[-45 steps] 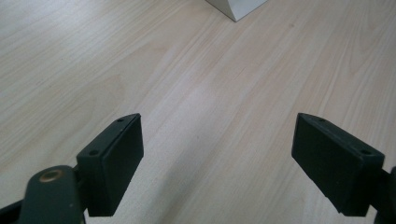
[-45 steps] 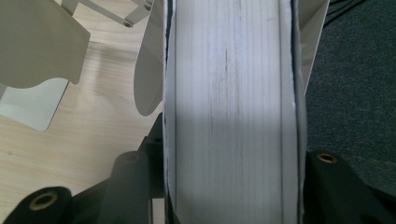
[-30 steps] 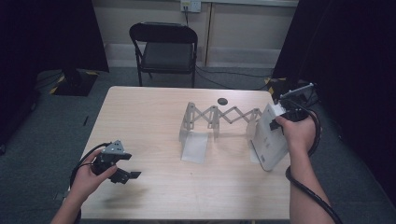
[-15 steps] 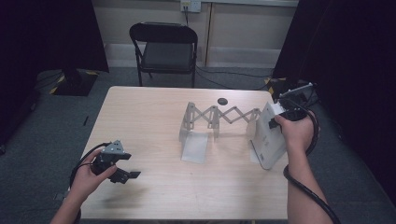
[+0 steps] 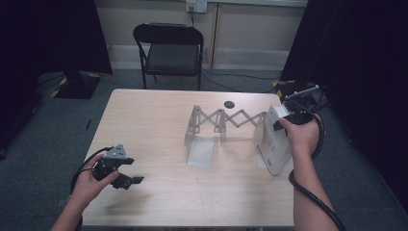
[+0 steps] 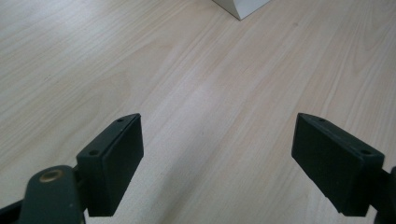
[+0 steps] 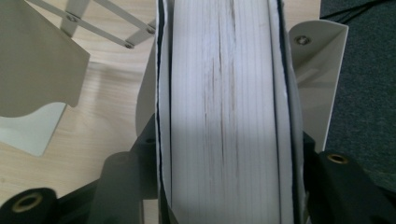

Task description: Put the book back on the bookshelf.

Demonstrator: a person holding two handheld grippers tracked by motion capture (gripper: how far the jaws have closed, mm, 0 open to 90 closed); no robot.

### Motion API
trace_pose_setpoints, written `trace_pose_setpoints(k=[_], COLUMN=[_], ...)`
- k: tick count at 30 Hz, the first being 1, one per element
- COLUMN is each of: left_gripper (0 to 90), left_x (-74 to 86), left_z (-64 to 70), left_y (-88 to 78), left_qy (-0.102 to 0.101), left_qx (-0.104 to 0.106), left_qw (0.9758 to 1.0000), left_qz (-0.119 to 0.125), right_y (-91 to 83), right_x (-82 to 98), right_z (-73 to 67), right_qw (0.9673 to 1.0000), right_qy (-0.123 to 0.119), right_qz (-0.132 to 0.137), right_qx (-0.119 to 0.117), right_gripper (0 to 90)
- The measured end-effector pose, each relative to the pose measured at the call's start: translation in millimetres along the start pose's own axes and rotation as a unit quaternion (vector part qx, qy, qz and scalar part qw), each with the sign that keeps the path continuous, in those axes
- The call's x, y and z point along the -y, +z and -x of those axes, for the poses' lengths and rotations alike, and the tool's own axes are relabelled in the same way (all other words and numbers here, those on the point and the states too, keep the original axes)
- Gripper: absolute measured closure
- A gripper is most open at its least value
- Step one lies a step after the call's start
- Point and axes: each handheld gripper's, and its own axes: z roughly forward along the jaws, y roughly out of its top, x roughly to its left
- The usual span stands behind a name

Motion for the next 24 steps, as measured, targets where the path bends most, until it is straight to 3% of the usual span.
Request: trace_pose_setpoints(k=[1,9,24], left_gripper=[16.6,16.6,16.6], left_x=[0.1,-1.1,-3.3], left_z=[0.2,2.0,5.4], left_y=[0.2,-0.6,2.9], left_qy=[0.0,0.004,0.009], left_qx=[0.0,0.0,0.001], left_qw=[1.0,1.0,1.0], left_qz=[0.001,0.003,-0.003], right_y=[-1.8,-4.2,-13.2], right_x=[0.4,8.1,26.1], right_z=[-0.3,-2.1,7.3], right_qw=[0.9999,1.0,0.9999], right_qy=[0.006,-0.004,-0.002], right_qz=[0.005,-0.004,-0.007], right_qx=[-0.009,-0.008,-0.015], right_gripper=[42.7,36.3,38.3])
